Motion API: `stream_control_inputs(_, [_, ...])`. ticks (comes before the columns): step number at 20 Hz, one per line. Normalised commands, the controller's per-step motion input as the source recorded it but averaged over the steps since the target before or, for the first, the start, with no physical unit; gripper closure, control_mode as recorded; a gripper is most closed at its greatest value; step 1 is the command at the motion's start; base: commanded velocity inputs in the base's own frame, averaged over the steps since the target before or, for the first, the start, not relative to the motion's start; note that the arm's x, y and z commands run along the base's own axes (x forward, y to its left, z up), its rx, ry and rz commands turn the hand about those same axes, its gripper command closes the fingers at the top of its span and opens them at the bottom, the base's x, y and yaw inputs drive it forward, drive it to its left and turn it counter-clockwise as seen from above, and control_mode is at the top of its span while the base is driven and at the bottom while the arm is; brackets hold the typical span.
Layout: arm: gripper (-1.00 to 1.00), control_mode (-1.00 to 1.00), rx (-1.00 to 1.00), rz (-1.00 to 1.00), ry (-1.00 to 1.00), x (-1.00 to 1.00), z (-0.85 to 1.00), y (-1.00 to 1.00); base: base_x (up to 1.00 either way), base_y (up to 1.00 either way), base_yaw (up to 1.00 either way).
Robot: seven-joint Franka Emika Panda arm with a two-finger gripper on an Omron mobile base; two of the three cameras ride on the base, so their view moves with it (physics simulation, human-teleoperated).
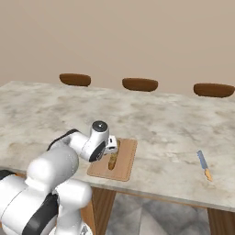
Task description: Retrieve the sausage and cheese from the fridge and place them on the cutting board on the counter.
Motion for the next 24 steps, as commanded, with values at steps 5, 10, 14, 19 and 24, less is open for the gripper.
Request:
stream_control_inputs(5, [1.00,-1.00,0.00,0.00,0.00,0.27,-0.25,-0.04,0.00,0.00,0.00])
stream_control_inputs(10, [1.00,-1.00,0.00,0.00,0.00,0.19,-0.22,-0.10,0.00,0.00,0.00])
stream_control_inputs(14, [1.00,-1.00,0.00,0.00,0.00,0.17,-0.19,-0.09,0.00,0.00,0.00])
stream_control_inputs(19, [-1.00,-1.00,0.00,0.00,0.00,0.03,-0.17,-0.01,0.00,0.00,0.00])
stream_control_inputs(24, [-1.00,-1.00,0.00,0.00,0.00,-0.07,0.01,-0.01,0.00,0.00,0.00])
